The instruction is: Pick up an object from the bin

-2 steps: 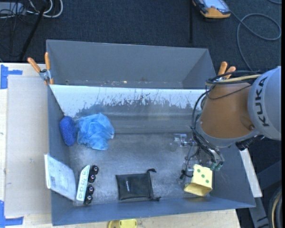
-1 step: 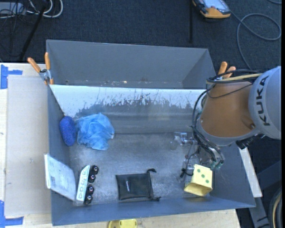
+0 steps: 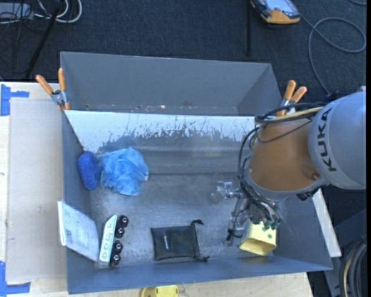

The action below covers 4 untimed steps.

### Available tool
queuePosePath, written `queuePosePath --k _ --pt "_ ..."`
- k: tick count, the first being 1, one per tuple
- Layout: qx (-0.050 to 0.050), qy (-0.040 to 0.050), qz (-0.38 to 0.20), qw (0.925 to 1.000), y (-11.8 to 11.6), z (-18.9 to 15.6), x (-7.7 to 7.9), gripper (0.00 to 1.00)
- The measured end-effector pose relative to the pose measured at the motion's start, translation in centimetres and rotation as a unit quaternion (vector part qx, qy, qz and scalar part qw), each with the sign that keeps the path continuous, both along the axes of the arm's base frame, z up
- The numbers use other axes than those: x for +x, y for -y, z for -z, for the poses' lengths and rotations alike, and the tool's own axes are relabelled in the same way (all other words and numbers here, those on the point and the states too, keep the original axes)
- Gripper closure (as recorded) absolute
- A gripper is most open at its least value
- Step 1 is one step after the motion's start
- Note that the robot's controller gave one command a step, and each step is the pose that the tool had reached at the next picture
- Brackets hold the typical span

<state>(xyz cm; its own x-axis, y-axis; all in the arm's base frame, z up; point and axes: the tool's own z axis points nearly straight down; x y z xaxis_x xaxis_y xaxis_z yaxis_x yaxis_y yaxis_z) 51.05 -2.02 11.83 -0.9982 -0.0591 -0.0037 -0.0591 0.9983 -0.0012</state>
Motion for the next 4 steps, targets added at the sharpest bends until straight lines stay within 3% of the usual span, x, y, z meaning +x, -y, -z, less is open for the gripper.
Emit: queuePosePath --k 1,2,3,4 --pt "0.002 -0.0055 -0.101 0.9949 0.7 1.8 -1.2 0.00" --pt "0.000 -0.0028 -0.208 0.9782 0.5 3.9 -0.8 0.00" --pt "0.000 -0.0032 -0.236 0.9719 -3.0 4.8 2.1 0.00" --pt "0.001 -0.0011 -0.249 0.9685 -5.0 4.7 3.9 0.00"
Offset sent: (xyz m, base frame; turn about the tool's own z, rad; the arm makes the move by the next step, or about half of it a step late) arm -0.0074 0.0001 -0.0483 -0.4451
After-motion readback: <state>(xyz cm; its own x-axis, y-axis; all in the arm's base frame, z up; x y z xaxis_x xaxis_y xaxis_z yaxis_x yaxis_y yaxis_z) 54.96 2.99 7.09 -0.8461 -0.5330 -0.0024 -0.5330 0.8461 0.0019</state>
